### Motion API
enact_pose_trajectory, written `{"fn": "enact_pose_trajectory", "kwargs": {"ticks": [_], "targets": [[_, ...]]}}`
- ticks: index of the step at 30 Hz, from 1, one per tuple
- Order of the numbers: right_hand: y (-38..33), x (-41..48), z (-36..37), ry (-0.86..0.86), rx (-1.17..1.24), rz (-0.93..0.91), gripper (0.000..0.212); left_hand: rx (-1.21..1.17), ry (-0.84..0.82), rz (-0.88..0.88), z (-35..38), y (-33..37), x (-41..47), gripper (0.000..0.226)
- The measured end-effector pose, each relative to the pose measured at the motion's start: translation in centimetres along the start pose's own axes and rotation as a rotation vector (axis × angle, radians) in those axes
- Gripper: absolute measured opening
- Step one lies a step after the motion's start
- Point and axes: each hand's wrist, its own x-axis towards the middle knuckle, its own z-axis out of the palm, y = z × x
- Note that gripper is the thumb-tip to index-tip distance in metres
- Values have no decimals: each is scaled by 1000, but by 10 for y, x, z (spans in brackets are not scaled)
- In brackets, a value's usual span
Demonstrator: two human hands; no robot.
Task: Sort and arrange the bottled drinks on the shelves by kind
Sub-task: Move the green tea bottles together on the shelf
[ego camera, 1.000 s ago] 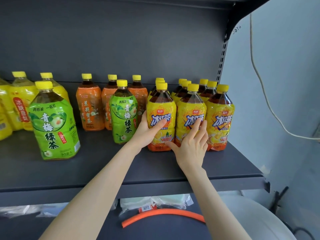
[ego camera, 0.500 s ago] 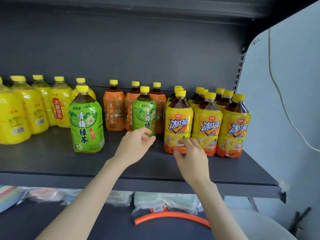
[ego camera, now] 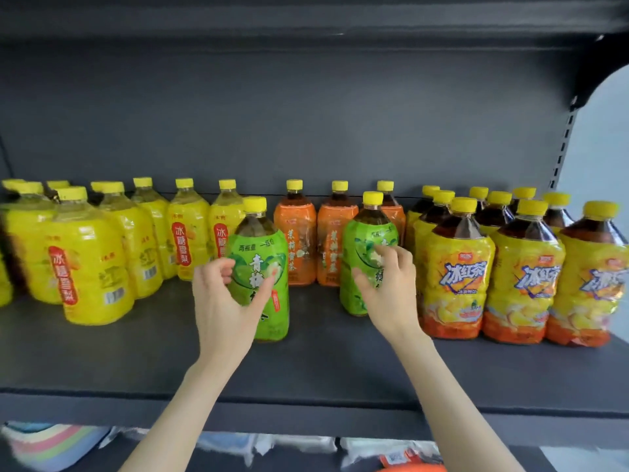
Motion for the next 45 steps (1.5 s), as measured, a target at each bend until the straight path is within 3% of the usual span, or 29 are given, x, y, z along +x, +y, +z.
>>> {"fn": "enact_pose_trajectory", "kwargs": {"ticks": [2,5,8,10,20,23,25,28,30,34,38,42,45], "targets": [[-4,6,12,65,-2,55,67,-61,-57,-74,1,-13,13,78],[-7,16,20,91,37,146,89,-233,-282,-195,2,-26,31,95],[-3,27,26,42,152,267,106,-457,-511,-328,6,-33,40,84],[0,30,30,1,206,331,110,-535,-550,-340,9,-39,42,79],[-28,-6,21,62,-19,291,105,-557,-503,-334,8,-38,33,86],[-44,-28,16,69,-31,343,107,-554,-513,-356,0,-29,30,76],[-51,-42,14,38,132,356,107,-572,-541,-389,-7,-24,26,66],[-50,-54,9,-60,584,380,93,-628,-573,-443,-16,-21,17,62],[-44,-53,5,-109,720,394,92,-664,-571,-477,-20,-18,12,62],[-40,-47,10,-114,734,386,69,-686,-463,-506,-20,-10,4,58],[-56,-54,18,-13,670,346,59,-656,-282,-537,-26,-6,-4,77],[-89,-73,26,-19,687,332,62,-638,-216,-538,-62,-17,-1,58],[-126,-87,41,-63,704,294,64,-693,-156,-522,-108,-31,9,62]]}}
